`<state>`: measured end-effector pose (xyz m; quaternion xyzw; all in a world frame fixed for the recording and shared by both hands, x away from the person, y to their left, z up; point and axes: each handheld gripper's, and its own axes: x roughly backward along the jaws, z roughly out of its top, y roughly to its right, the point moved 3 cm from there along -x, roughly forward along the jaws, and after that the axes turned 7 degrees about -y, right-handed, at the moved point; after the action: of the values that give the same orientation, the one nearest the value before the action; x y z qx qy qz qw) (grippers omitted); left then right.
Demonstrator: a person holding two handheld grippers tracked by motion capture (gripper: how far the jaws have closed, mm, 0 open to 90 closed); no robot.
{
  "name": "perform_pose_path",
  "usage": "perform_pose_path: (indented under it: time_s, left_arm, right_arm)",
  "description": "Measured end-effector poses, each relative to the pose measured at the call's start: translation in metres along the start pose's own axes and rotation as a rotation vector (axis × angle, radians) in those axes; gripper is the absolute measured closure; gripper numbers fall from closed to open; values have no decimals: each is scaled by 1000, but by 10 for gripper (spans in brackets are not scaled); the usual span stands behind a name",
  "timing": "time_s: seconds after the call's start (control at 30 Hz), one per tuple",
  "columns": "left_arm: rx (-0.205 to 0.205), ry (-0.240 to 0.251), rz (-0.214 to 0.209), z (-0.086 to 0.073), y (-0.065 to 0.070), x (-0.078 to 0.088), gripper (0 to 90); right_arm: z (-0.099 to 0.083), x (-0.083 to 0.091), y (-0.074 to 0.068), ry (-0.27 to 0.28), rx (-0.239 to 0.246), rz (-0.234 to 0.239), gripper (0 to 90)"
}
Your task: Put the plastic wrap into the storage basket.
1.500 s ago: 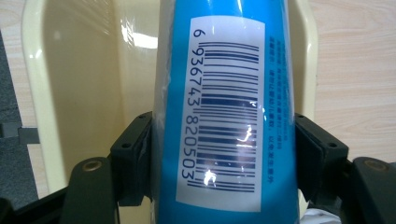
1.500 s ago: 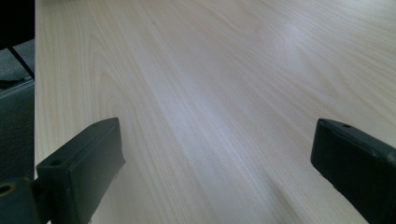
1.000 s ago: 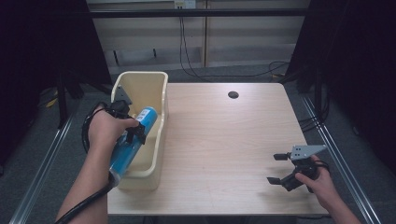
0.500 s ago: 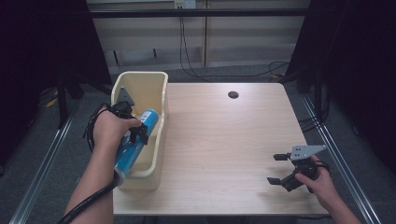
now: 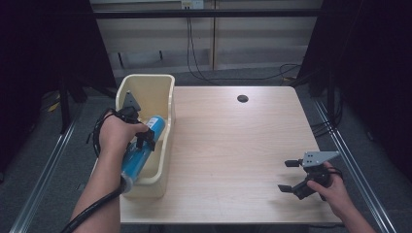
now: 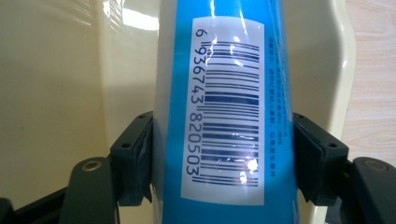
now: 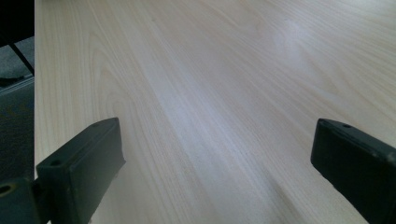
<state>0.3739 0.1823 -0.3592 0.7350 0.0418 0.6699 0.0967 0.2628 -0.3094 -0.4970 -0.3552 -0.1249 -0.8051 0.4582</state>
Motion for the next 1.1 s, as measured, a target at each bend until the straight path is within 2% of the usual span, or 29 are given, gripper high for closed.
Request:
perform_pose_path:
  time_s: [0.13, 0.27, 0.33, 0.37, 0.43, 0.47, 0.5, 0.67, 0.73, 0.8, 0.9, 1.03, 1.1]
  left_arm:
    - [1, 1, 6, 2, -1, 0, 321]
    - [29, -6, -7, 3, 1, -2, 321]
    - [17, -7, 2, 4, 0, -2, 321]
    - [34, -4, -8, 4, 0, -4, 321]
    - [41, -4, -11, 5, 0, -4, 321]
    - [34, -9, 0, 5, -1, -4, 321]
    - [45, -6, -2, 5, 0, -5, 321]
    - [50, -14, -3, 6, 2, -10, 320]
    - [34, -20, 0, 7, 1, -11, 320]
    - [50, -17, 4, 7, 2, -12, 320]
    - [56, -19, 12, 8, 3, -13, 320]
    - [59, -27, 0, 8, 2, -12, 315]
    - [69, -30, 12, 8, 3, -12, 315]
  right_arm:
    - [0, 0, -1, -3, -6, 5, 24]
    - [0, 1, 0, 0, -4, 2, 23]
    - [0, 1, -1, 1, -3, 3, 24]
    - [0, 1, 0, 0, -4, 3, 24]
    - [0, 1, -1, -3, -6, 5, 24]
    - [0, 1, -1, -3, -6, 5, 24]
    - [0, 0, -1, -3, -6, 6, 23]
    - [0, 1, 0, 0, -2, 1, 24]
    - [0, 1, -1, -1, -2, 2, 24]
    - [0, 1, -1, 0, -3, 2, 24]
    - [0, 1, -1, 0, -4, 3, 24]
    - [0, 2, 0, 3, -6, 2, 24]
    - [0, 2, 0, 3, -5, 1, 24]
